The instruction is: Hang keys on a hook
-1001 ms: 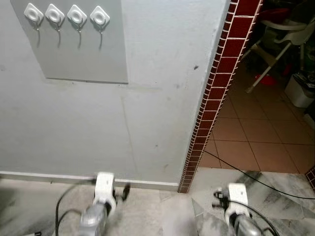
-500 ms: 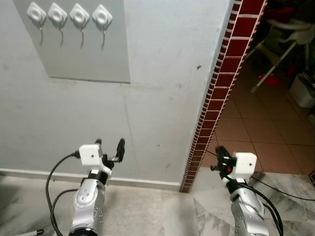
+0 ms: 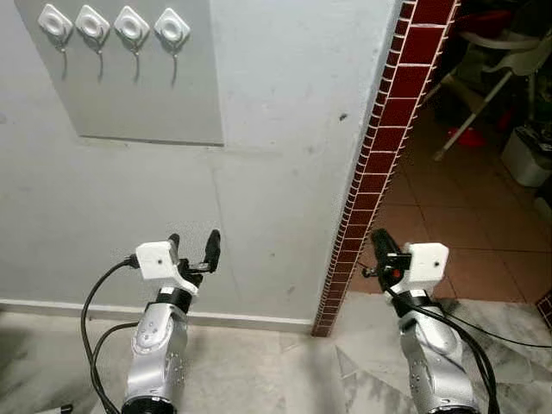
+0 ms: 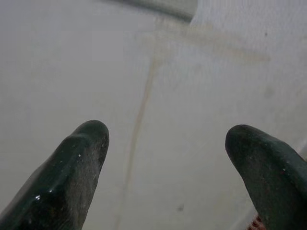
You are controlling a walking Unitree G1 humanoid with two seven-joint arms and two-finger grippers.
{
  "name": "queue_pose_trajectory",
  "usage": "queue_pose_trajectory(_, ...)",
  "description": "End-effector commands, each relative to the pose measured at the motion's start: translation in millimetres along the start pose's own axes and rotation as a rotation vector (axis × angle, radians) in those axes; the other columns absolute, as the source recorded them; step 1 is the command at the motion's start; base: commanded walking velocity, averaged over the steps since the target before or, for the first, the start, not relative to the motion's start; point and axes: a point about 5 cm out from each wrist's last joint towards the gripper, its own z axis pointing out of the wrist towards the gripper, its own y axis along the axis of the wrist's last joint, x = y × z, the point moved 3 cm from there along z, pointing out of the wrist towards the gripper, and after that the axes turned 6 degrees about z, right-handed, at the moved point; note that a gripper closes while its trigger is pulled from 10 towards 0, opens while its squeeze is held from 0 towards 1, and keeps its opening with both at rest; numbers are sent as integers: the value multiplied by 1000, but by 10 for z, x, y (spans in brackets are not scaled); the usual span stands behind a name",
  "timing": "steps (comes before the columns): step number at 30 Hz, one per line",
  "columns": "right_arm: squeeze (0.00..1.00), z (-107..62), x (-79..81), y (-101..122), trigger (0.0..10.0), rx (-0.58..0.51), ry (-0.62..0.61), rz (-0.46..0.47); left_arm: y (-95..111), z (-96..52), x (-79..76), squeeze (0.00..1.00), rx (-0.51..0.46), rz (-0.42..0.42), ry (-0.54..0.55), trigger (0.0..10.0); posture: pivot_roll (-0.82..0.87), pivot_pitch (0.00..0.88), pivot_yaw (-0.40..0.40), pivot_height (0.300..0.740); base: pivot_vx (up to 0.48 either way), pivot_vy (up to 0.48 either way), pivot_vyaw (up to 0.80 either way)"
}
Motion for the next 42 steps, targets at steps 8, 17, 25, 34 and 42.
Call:
queue_pose_trajectory(8, 0, 99, 38, 134, 10000, 3, -20, -51, 65, 59, -61, 0, 64, 91, -23, 10000, -6, 0, 8, 715, 0, 0, 0)
queue_pose_trajectory(17, 0, 110, 34, 146, 10000, 7, -51, -107, 202, 244, -178, 0, 54, 98, -78, 10000, -9, 0, 17, 715, 0, 0, 178)
queue_pose_trajectory(25, 0, 154, 40, 162, 10000, 9, -56, -109, 305, 351, -180, 0, 42, 123, -93, 10000, -18, 0, 19, 715, 0, 0, 800)
queue_pose_trajectory(34, 0, 158, 35, 200, 10000, -4, -45, -116, 248, 314, -125, 0, 56, 132, -69, 10000, -9, 0, 8, 715, 0, 0, 800)
queue_pose_trajectory(42, 0, 169, 25, 200, 10000, 6, -30, -130, 262, 247, -119, 0, 35, 106, -40, 10000, 5, 0, -12, 715, 0, 0, 800)
